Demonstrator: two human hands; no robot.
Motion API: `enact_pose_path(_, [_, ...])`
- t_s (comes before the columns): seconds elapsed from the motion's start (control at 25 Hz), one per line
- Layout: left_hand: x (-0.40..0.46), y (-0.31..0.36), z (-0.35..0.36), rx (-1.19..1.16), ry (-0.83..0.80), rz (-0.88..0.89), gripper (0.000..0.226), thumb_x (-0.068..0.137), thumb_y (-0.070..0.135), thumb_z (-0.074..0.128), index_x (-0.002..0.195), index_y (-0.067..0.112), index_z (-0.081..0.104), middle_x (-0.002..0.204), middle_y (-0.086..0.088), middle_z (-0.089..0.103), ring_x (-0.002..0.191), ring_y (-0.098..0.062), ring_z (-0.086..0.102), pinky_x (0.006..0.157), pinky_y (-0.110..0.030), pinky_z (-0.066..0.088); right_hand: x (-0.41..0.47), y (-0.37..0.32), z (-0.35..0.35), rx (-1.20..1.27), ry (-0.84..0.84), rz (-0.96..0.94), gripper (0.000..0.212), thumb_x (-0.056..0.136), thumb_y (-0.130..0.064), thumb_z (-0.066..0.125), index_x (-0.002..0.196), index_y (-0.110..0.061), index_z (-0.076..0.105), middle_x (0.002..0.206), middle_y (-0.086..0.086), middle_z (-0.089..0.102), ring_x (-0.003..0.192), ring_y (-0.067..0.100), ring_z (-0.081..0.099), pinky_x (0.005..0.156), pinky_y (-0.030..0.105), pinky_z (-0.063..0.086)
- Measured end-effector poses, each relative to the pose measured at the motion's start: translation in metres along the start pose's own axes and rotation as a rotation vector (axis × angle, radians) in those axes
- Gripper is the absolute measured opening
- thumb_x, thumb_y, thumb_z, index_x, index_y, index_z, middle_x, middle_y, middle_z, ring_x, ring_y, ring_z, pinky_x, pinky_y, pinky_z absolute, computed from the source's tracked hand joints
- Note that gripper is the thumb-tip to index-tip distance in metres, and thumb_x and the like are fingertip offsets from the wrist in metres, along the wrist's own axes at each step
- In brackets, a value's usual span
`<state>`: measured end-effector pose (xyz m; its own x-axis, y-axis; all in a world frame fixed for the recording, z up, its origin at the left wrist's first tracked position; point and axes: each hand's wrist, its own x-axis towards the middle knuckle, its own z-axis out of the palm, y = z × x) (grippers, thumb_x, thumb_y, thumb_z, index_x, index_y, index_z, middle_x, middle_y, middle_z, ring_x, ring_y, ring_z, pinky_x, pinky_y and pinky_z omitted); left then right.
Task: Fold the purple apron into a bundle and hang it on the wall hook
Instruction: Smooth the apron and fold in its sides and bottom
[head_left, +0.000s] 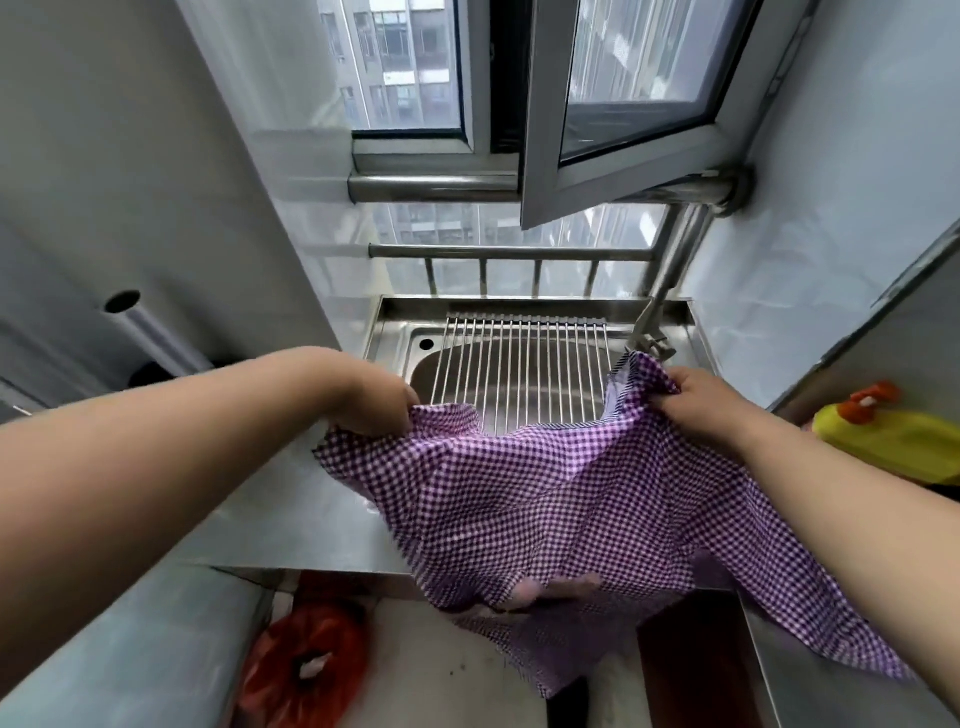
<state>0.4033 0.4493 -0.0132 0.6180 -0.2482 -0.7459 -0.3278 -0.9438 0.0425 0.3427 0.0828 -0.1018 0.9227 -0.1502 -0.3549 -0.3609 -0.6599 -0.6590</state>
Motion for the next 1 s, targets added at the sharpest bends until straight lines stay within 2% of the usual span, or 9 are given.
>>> enact_pose_path(0.12, [-0.026, -0.011, 0.001, -0.493, -0.186, 0.146, 0.027, 0.107, 0.015, 0.054, 0.121, 0.028, 0.072, 0.115, -0.004, 0.079, 0.105, -0.028, 0.076, 0.099, -0.047, 0.06, -0.009, -0.013, 0.01, 0.156, -0.072, 0.052, 0.019, 0.103, -0.023, 0.064, 0.098, -0.012, 0.078, 0.101, 0.015, 0.079, 0.101, 0.034, 0.071, 0.101, 0.054, 0.051])
enact_pose_path(0.24, [-0.023, -0.009, -0.001, -0.745, -0.029, 0.396, 0.035, 0.109, 0.006, 0.048, 0.123, 0.024, 0.074, 0.117, -0.006, 0.078, 0.106, -0.023, 0.075, 0.094, -0.037, 0.062, -0.003, -0.017, 0.014, 0.411, -0.196, 0.11, 0.024, 0.105, -0.011, 0.056, 0.115, 0.005, 0.071, 0.108, 0.025, 0.074, 0.099, 0.036, 0.067, 0.096, 0.05, 0.054])
enact_pose_path(0.36, [0.004, -0.006, -0.005, -0.753, 0.063, 0.367, 0.035, 0.109, 0.008, 0.048, 0.11, 0.022, 0.08, 0.107, -0.005, 0.08, 0.092, -0.024, 0.075, 0.088, -0.036, 0.064, 0.025, -0.017, 0.015, 0.629, -0.227, 0.154, 0.019, 0.101, -0.012, 0.055, 0.101, 0.002, 0.068, 0.089, 0.019, 0.065, 0.081, 0.029, 0.059, 0.083, 0.044, 0.05])
enact_pose_path(0.48, [0.05, -0.007, -0.015, -0.432, 0.099, 0.239, 0.037, 0.106, 0.014, 0.05, 0.108, 0.038, 0.078, 0.105, 0.012, 0.078, 0.101, -0.011, 0.072, 0.105, -0.042, 0.054, 0.079, -0.013, 0.019, 0.336, -0.209, 0.11, 0.024, 0.101, -0.009, 0.053, 0.082, -0.006, 0.068, 0.084, 0.011, 0.069, 0.082, 0.025, 0.062, 0.075, 0.038, 0.047])
enact_pose_path(0.6, [0.096, 0.003, -0.031, -0.596, 0.134, 0.219, 0.033, 0.106, 0.018, 0.051, 0.108, 0.04, 0.076, 0.103, 0.013, 0.077, 0.101, -0.007, 0.071, 0.1, -0.036, 0.052, 0.138, -0.004, 0.031, 0.027, -0.273, 0.134, 0.024, 0.101, -0.006, 0.047, 0.093, 0.001, 0.069, 0.099, 0.017, 0.072, 0.097, 0.031, 0.068, 0.081, 0.042, 0.056])
enact_pose_path(0.72, [0.123, 0.014, -0.036, -0.535, 0.08, 0.221, 0.03, 0.109, 0.021, 0.048, 0.11, 0.04, 0.071, 0.101, 0.014, 0.073, 0.095, -0.002, 0.066, 0.088, -0.025, 0.053, 0.175, 0.002, 0.039, -0.002, -0.241, 0.179, 0.023, 0.098, -0.002, 0.048, 0.099, -0.002, 0.071, 0.101, 0.02, 0.072, 0.095, 0.031, 0.068, 0.081, 0.043, 0.057])
enact_pose_path(0.8, [0.134, 0.016, -0.038, -0.702, 0.016, 0.236, 0.031, 0.109, 0.017, 0.05, 0.113, 0.031, 0.077, 0.104, 0.009, 0.078, 0.096, -0.007, 0.072, 0.08, -0.017, 0.054, 0.194, 0.001, 0.043, 0.05, -0.23, 0.203, 0.021, 0.096, 0.002, 0.048, 0.095, 0.001, 0.069, 0.099, 0.023, 0.07, 0.091, 0.033, 0.067, 0.082, 0.047, 0.06])
enact_pose_path(0.88, [0.143, 0.013, -0.039, -0.948, -0.115, 0.282, 0.035, 0.106, 0.006, 0.05, 0.118, 0.023, 0.079, 0.114, 0.003, 0.08, 0.107, -0.015, 0.075, 0.092, -0.025, 0.056, 0.208, 0.003, 0.047, -0.05, -0.197, 0.186, 0.017, 0.091, 0.0, 0.051, 0.093, -0.007, 0.066, 0.098, 0.017, 0.069, 0.099, 0.037, 0.067, 0.089, 0.05, 0.058])
enact_pose_path(1.0, [0.161, 0.009, -0.039, -0.949, -0.192, 0.33, 0.035, 0.105, 0.005, 0.051, 0.116, 0.021, 0.08, 0.116, 0.001, 0.079, 0.109, -0.017, 0.074, 0.103, -0.037, 0.055, 0.205, -0.005, 0.055, -0.316, -0.141, -0.028, 0.055, 0.083, -0.013, 0.065, 0.135, -0.028, 0.053, 0.139, 0.004, 0.057, 0.129, 0.029, 0.055, 0.112, 0.054, 0.045])
